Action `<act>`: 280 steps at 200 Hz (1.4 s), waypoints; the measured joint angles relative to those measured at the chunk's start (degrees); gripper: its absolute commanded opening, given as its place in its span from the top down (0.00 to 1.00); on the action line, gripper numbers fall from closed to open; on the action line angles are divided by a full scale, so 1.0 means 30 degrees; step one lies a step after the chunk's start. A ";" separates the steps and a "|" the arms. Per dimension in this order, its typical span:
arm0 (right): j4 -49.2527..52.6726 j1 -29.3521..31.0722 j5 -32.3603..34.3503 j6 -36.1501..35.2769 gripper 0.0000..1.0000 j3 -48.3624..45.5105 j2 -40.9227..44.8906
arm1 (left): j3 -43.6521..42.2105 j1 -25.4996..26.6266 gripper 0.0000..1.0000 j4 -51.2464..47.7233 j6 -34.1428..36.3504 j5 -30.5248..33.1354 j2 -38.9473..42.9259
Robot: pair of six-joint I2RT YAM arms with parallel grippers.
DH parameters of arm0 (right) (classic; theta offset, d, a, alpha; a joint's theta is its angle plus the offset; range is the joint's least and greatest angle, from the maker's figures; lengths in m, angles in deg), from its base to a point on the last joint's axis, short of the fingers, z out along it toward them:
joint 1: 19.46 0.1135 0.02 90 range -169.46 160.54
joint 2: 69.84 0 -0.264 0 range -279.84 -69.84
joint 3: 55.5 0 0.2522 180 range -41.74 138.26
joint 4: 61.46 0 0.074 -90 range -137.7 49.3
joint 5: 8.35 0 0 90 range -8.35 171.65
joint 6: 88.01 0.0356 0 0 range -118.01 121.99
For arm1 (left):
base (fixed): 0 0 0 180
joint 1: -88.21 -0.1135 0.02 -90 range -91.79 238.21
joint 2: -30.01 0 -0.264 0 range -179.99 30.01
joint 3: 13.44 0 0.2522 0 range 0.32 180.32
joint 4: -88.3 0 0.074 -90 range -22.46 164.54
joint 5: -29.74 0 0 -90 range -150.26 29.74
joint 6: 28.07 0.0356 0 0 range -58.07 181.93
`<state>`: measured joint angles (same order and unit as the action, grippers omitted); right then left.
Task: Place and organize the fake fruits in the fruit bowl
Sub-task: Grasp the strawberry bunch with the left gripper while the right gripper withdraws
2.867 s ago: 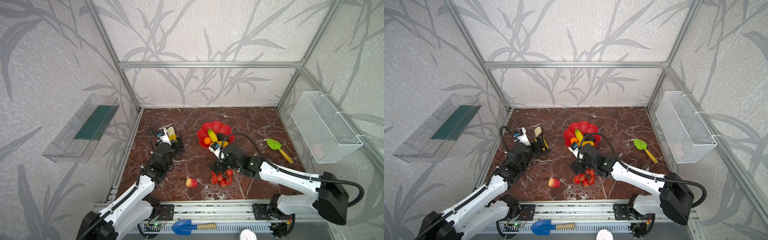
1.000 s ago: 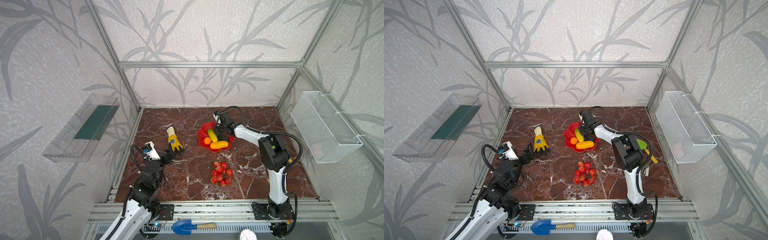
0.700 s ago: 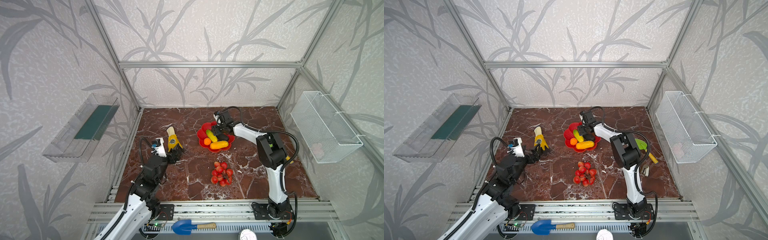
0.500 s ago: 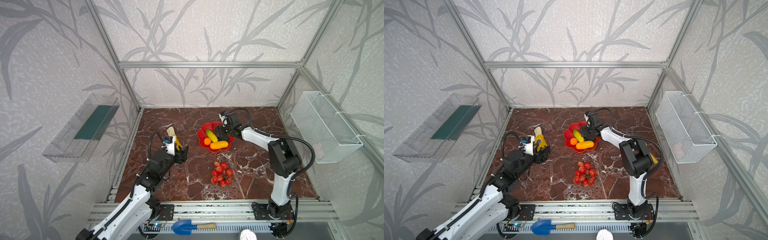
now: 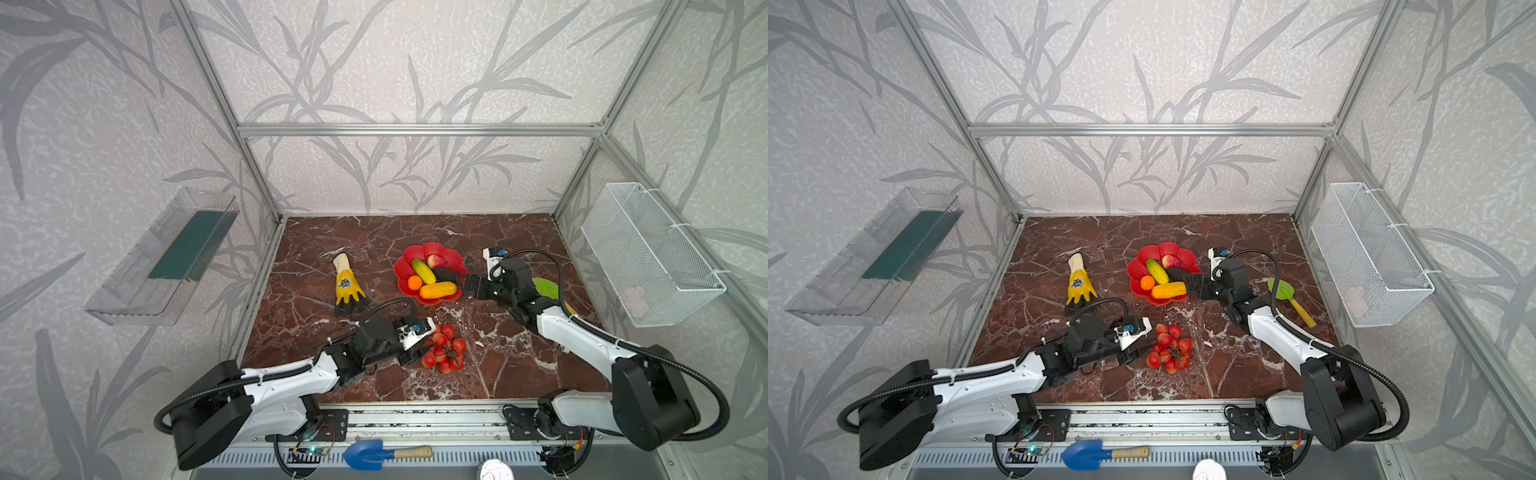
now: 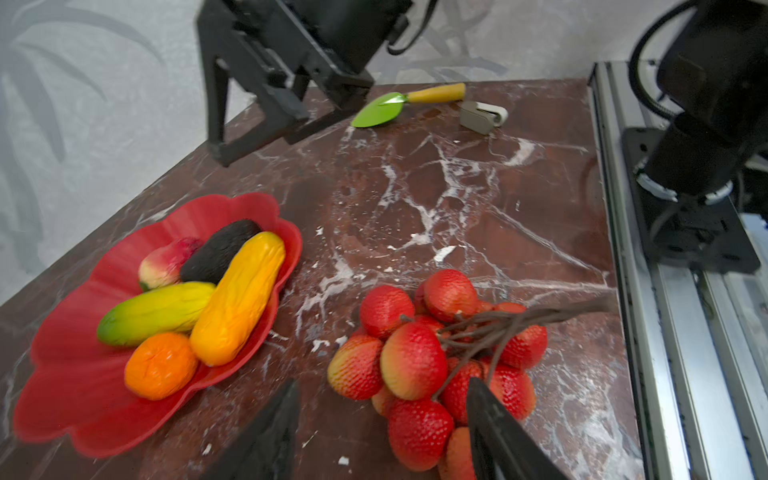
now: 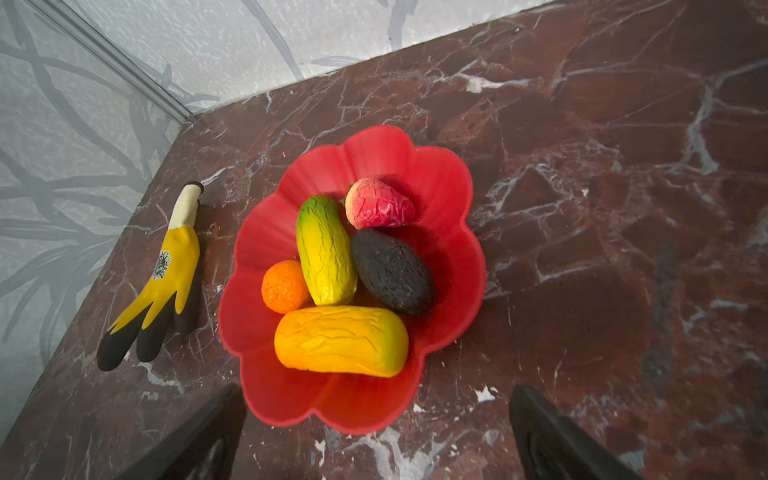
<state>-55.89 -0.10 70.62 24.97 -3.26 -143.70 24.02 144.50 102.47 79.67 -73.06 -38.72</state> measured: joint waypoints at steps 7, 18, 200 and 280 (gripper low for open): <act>0.0087 -0.0087 0.0000 0.0000 0.01 -0.0146 0.0328 | 0.0087 0.0372 0.38 0.0299 0.0663 -0.0197 -0.0539; 0.0211 -0.0211 -0.0007 -0.0007 0.01 -0.0211 0.0729 | 0.0197 0.0911 0.38 0.0743 0.1508 -0.0430 -0.1333; 0.0284 -0.0976 -0.0517 0.0379 0.01 -0.0976 0.1800 | 0.2375 0.2863 1.00 0.5282 0.3847 0.0714 -0.6965; 0.0233 -0.1260 -0.0517 0.0488 0.01 -0.1180 0.1778 | 0.2805 0.2528 1.00 0.2455 0.5668 0.6215 -0.1880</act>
<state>-55.19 -3.89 69.07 26.44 -6.80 -138.37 32.44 152.08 109.83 96.68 -54.41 -44.35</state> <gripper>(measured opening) 0.991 0.075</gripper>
